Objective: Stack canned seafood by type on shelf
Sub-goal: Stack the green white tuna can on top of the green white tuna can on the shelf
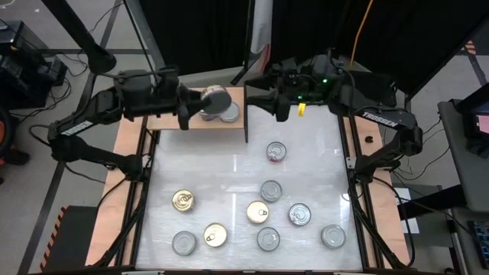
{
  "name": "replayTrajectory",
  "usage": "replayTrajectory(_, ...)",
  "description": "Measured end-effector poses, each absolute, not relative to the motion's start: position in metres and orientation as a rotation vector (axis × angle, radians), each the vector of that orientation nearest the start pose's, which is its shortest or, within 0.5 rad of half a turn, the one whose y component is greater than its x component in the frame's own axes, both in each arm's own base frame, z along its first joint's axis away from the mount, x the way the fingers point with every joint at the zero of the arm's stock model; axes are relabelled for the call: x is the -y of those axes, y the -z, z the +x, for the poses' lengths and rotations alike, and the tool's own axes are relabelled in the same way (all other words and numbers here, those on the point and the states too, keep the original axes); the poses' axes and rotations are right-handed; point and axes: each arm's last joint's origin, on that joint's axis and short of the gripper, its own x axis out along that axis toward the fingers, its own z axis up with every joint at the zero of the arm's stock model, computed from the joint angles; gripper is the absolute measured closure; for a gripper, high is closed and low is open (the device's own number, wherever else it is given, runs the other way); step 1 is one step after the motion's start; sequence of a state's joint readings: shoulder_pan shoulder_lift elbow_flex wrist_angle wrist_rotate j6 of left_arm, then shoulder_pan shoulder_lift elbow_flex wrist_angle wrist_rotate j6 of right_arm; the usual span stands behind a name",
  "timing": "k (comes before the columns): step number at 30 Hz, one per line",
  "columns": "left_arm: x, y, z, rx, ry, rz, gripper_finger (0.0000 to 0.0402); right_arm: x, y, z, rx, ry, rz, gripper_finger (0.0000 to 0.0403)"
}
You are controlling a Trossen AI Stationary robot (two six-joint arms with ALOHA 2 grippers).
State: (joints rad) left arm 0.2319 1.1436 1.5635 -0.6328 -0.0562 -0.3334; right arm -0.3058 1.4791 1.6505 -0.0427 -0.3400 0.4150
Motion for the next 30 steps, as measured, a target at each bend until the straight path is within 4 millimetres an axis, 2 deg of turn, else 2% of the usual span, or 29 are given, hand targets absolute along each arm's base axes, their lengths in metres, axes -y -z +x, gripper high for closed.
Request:
replayTrajectory(7,-0.047,-0.493,0.204,-0.021,-0.188,-0.342,0.0244,0.090,-0.472,0.325,0.130,-0.075,0.416,0.0030)
replayTrajectory(19,-0.054,-0.485,0.234,-0.019,-0.157,-0.343,0.0243,0.090,-0.470,0.328,0.122,-0.109,0.462,0.0036)
replayTrajectory(24,-0.056,-0.484,0.244,0.004,-0.137,-0.342,0.0243,0.091,-0.466,0.328,0.087,-0.098,0.485,0.0093)
replayTrajectory(30,-0.058,-0.482,0.248,-0.003,-0.143,-0.366,0.0243,0.093,-0.462,0.328,0.048,-0.083,0.489,0.0218)
